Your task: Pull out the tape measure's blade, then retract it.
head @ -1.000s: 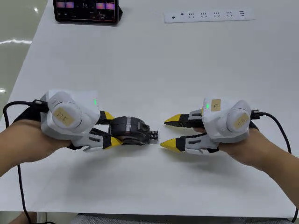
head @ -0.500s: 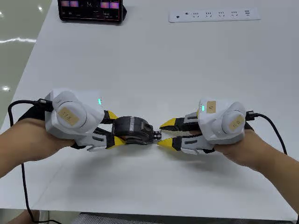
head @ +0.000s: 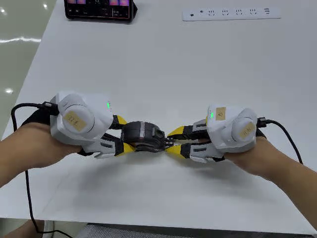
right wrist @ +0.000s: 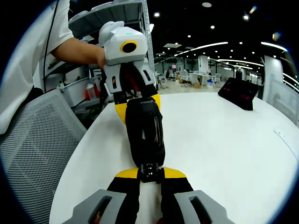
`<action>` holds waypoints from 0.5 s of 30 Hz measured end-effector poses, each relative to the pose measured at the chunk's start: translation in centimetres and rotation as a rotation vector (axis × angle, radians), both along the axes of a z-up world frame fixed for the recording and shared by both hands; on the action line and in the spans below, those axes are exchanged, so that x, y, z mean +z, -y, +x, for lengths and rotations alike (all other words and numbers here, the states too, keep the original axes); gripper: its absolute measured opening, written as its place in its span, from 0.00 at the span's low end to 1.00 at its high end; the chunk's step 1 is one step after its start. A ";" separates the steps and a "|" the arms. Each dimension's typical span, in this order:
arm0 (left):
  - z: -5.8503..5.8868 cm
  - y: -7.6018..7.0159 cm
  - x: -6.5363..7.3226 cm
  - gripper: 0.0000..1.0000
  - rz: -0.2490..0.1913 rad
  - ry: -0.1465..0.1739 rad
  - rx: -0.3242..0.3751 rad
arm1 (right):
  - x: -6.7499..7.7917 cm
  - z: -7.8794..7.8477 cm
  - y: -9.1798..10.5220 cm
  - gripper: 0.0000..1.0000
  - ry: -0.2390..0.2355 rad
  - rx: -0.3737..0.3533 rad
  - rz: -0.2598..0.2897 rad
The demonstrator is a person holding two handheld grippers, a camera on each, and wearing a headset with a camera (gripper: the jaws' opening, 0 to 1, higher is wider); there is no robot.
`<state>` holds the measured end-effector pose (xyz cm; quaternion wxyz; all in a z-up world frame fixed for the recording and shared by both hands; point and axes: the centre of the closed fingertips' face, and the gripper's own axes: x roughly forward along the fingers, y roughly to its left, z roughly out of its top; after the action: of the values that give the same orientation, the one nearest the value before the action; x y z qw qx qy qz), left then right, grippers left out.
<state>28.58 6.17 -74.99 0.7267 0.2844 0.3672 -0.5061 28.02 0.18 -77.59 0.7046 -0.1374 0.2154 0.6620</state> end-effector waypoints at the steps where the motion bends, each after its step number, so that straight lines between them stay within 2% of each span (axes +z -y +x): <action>1: 0.0 0.0 0.0 0.24 -0.001 0.000 -0.001 | 0.0 0.0 0.0 0.14 -0.004 -0.001 0.003; 15: 0.0 -0.1 0.0 0.24 0.003 0.002 -0.006 | 0.1 -0.2 0.0 0.11 0.012 0.016 0.014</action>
<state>28.59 6.27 -74.97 0.7252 0.2868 0.3666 -0.5074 27.79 0.22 -77.53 0.7014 -0.1384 0.2053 0.6684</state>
